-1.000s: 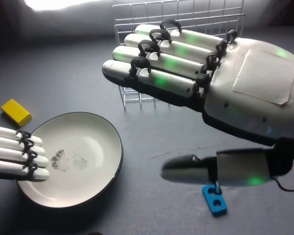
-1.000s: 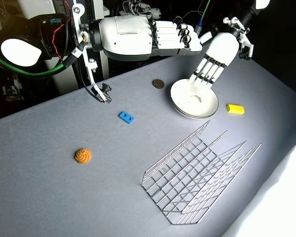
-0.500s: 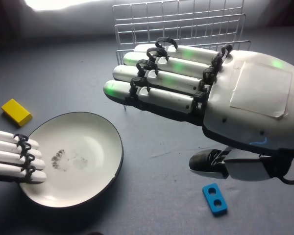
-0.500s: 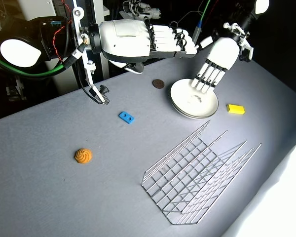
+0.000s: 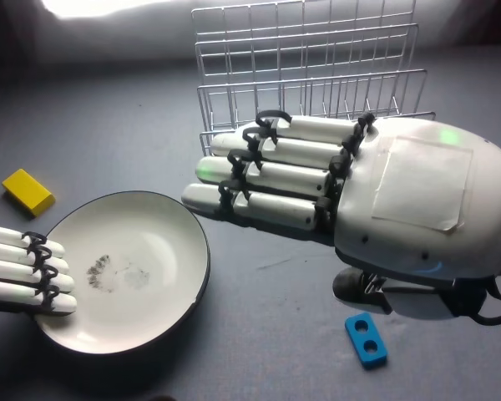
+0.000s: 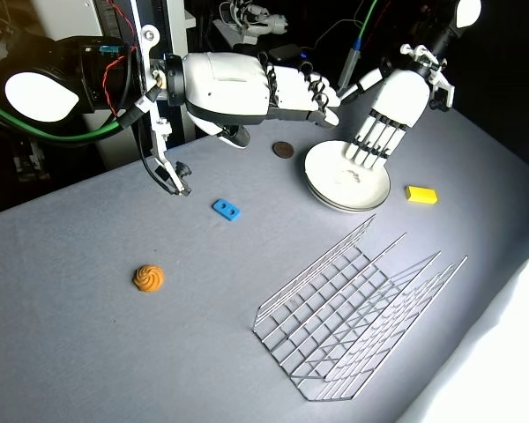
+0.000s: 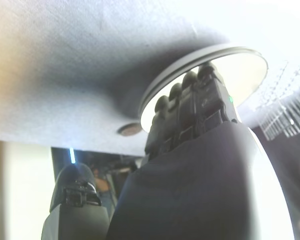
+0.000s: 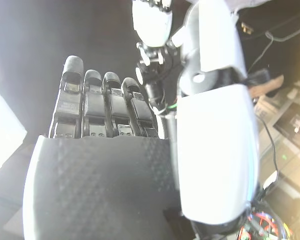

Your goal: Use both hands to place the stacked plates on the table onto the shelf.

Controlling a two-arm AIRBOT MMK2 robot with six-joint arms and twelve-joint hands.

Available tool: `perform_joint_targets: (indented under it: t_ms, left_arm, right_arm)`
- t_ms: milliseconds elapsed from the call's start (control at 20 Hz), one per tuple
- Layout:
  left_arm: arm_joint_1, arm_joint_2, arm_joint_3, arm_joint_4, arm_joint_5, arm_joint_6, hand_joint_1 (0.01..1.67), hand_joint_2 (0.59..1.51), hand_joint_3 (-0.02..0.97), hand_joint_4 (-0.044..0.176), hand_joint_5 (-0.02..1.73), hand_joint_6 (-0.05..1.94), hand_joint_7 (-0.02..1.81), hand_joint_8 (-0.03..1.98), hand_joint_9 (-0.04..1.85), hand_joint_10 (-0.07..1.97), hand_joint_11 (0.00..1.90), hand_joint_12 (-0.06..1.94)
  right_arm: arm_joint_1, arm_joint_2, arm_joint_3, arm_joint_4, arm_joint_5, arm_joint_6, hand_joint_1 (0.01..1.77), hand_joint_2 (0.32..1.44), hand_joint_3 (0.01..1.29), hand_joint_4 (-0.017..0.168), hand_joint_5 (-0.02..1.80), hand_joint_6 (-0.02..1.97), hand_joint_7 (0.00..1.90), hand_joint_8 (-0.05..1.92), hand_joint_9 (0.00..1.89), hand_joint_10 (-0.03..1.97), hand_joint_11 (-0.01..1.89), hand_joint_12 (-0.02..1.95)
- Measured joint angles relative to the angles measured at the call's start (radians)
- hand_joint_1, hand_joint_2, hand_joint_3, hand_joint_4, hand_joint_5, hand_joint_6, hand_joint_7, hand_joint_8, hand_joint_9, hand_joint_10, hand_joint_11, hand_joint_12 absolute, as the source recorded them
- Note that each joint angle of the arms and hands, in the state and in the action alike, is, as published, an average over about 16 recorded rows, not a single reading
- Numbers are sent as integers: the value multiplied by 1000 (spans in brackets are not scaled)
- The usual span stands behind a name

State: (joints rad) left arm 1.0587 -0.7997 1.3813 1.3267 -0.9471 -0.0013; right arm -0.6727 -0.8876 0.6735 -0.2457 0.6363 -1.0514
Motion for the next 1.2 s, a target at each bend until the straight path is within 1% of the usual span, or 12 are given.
perform_joint_targets:
  t_ms: [250,650,850,1200]
  left_arm:
    - [8,-8,3,1,8,4,22,1098,20,1,18,2,13,19,18,5,16,-20]
    - [7,-20,4,10,20,8,22,1097,19,0,13,-10,3,16,14,5,16,-21]
    - [-10,-32,-5,12,32,8,22,1096,19,-1,12,-16,-2,11,12,5,16,-17]
    - [-66,-67,-35,4,62,7,22,1096,19,-1,13,-16,-6,2,14,5,15,-10]
  right_arm:
    - [-5,-14,6,-1,-42,-40,1272,938,29,2,52,21,32,14,23,9,23,394]
    - [-12,-55,34,1,-83,-91,1260,943,29,2,74,20,45,14,21,8,22,366]
    - [-9,-75,47,1,-97,-108,1261,949,29,2,75,21,49,14,22,8,22,367]
    - [7,-95,59,1,-108,-117,1285,962,29,2,82,21,58,14,33,9,22,384]
